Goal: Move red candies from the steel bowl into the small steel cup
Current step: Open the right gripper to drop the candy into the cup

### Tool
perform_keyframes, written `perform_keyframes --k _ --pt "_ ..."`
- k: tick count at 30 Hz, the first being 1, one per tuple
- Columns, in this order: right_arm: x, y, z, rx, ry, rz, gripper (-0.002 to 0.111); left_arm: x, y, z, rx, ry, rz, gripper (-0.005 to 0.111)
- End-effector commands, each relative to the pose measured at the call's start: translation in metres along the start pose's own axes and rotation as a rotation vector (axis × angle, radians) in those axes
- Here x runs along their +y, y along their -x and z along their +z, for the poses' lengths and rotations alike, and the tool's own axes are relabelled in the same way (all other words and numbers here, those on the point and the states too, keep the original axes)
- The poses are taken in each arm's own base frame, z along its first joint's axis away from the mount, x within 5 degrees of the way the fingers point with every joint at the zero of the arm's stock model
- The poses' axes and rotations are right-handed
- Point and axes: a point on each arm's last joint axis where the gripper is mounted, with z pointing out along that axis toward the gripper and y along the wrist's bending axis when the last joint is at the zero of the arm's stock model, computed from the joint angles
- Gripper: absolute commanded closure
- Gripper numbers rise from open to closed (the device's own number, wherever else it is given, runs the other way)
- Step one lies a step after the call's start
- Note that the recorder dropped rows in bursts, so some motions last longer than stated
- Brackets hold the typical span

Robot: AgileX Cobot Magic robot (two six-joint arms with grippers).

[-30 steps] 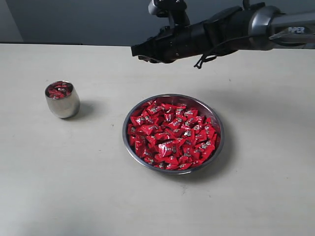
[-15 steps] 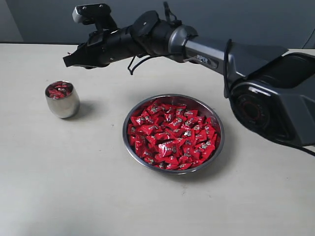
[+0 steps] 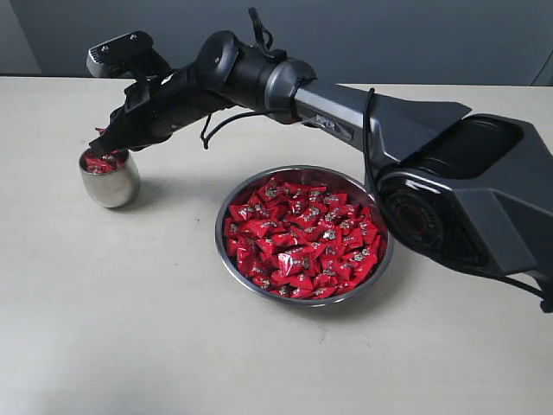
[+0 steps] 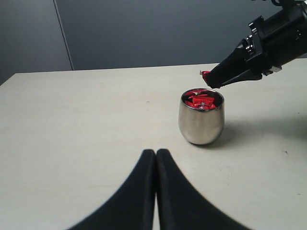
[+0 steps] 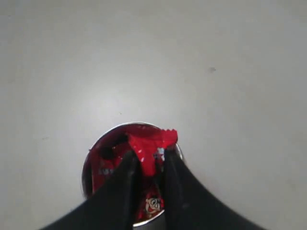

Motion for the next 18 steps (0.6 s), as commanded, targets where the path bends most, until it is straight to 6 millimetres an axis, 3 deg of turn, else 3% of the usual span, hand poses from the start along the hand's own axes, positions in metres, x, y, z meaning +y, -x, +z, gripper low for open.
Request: perform_keyframes --k 1,18 --pt "0.0 0.002 -0.002 0.004 0.003 -0.007 0.109 0.0 -0.001 0.0 -0.002 0.0 -0.005 0.106" --pt "0.009 0.005 0.004 -0.021 -0.017 -0.044 0.109 0.0 -0.001 0.0 -0.002 0.0 -0.005 0.106"
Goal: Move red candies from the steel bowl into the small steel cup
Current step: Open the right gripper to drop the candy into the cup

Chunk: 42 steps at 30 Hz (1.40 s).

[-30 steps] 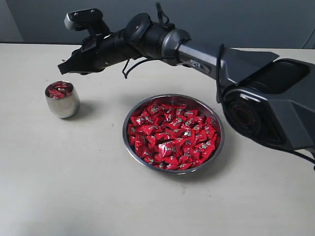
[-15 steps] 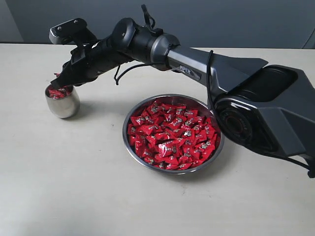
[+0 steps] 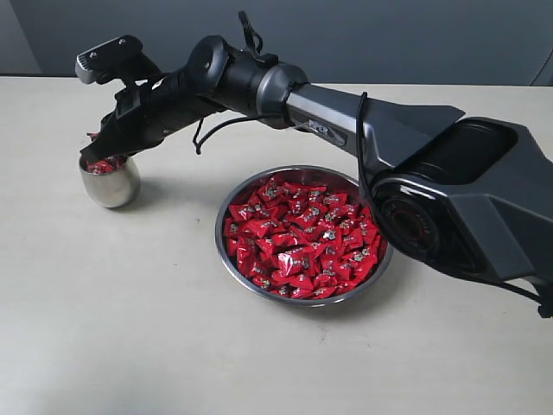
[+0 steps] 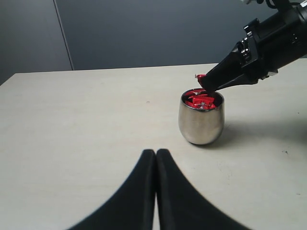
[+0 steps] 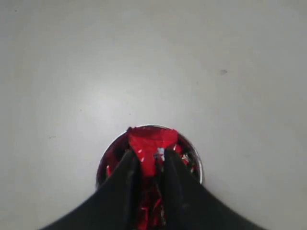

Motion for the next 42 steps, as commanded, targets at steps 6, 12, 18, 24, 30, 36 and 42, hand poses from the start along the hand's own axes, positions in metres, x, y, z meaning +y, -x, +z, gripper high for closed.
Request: perform_keyframes --k 6,12,18,24,30,36,42 --pt "0.0032 0.0066 0.0009 -0.042 -0.027 -0.018 0.109 -0.0001 -0.0009 0.0 -0.002 0.0 -0.005 0.106" --pt "0.0045 0.0067 0.0014 -0.042 -0.025 -0.019 0.109 -0.0001 -0.0009 0.0 -0.002 0.0 -0.005 0.106" --pt "0.0045 0.0065 0.0014 -0.039 -0.024 -0.021 0.109 -0.0001 -0.0009 0.0 -0.002 0.0 -0.005 0.106" --pt "0.0045 0.0065 0.0014 -0.039 -0.024 -0.021 0.109 -0.0001 -0.0009 0.0 -0.002 0.0 -0.005 0.106" --pt "0.0052 0.0052 0.0015 -0.025 -0.016 -0.028 0.109 -0.0001 -0.0009 0.0 -0.002 0.0 -0.005 0.106" --pt "0.0058 0.0045 0.0015 -0.018 -0.009 -0.026 0.063 -0.0001 -0.0009 0.0 -0.002 0.0 -0.005 0.106" --pt "0.0058 0.0045 0.0015 -0.018 -0.009 -0.009 0.062 -0.0001 -0.0009 0.0 -0.002 0.0 -0.005 0.106"
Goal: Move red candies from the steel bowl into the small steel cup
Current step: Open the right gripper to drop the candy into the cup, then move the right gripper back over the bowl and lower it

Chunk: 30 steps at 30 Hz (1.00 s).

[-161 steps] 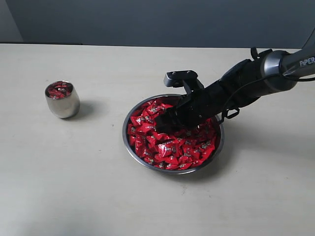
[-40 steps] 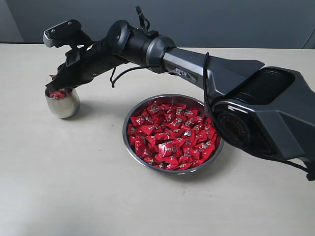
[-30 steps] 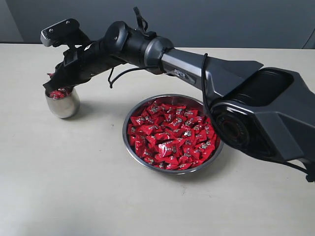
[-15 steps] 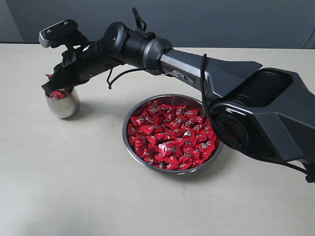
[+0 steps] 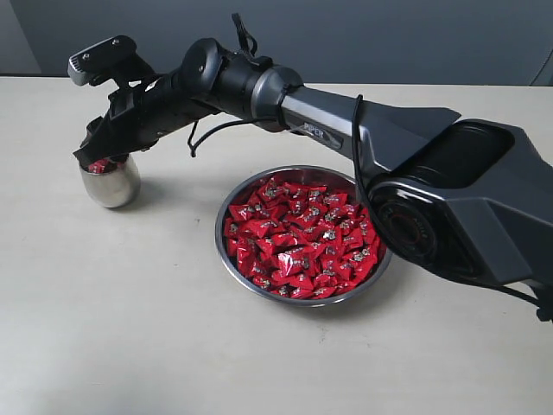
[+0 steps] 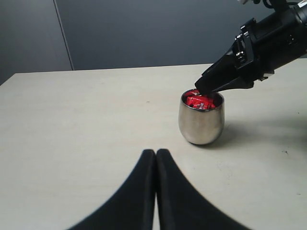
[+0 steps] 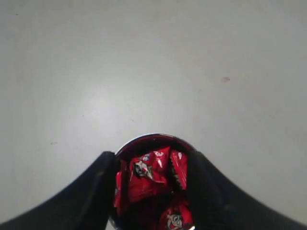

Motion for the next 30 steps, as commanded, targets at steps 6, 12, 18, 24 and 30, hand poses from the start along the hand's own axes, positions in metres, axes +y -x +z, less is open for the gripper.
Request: perform_keyframes --k 6,12,18,24,30 --pt "-0.001 0.01 -0.009 -0.016 -0.009 0.001 0.068 0.0 -0.001 0.0 -0.002 0.0 -0.005 0.106" --pt "0.001 0.026 -0.022 -0.063 -0.039 -0.024 0.109 0.0 -0.001 0.0 -0.002 0.0 -0.005 0.106" --pt "-0.004 0.032 -0.031 -0.066 -0.079 -0.003 0.109 0.0 -0.001 0.0 -0.002 0.0 -0.005 0.106" --pt "-0.025 0.023 -0.043 0.027 -0.154 0.065 0.109 0.0 -0.001 0.0 -0.002 0.0 -0.005 0.106" --pt "-0.032 0.036 -0.062 -0.018 -0.175 0.078 0.109 0.0 -0.001 0.0 -0.002 0.0 -0.005 0.106"
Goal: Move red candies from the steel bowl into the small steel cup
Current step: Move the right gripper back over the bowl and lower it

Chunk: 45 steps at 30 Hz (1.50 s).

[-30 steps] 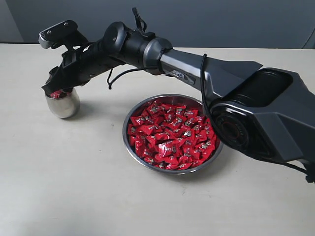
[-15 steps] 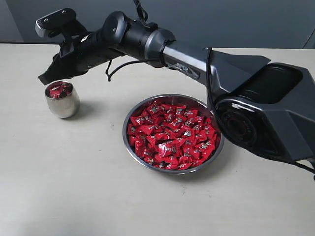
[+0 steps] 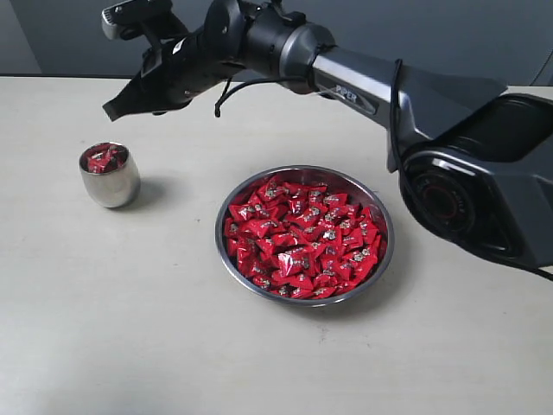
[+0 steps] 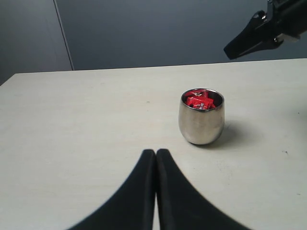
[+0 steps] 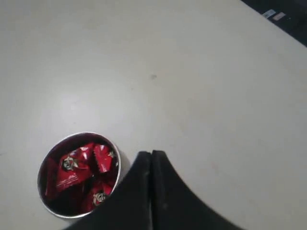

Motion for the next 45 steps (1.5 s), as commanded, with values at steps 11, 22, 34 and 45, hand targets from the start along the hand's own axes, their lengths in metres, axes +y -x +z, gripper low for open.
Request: perform_keyframes --k 11,22,34,45 --pt "-0.03 0.006 -0.037 -0.076 -0.099 0.092 0.109 0.0 -0.001 0.0 -0.002 0.0 -0.005 0.106" --pt "-0.05 -0.055 -0.092 -0.04 -0.278 0.074 0.109 0.0 -0.001 0.0 -0.002 0.0 -0.005 0.106" --pt "-0.075 -0.13 -0.159 0.197 -0.248 0.064 0.109 0.0 -0.001 0.0 -0.002 0.0 -0.005 0.106" --pt "-0.06 -0.155 -0.165 0.287 -0.195 -0.039 0.109 0.0 -0.001 0.0 -0.002 0.0 -0.005 0.106"
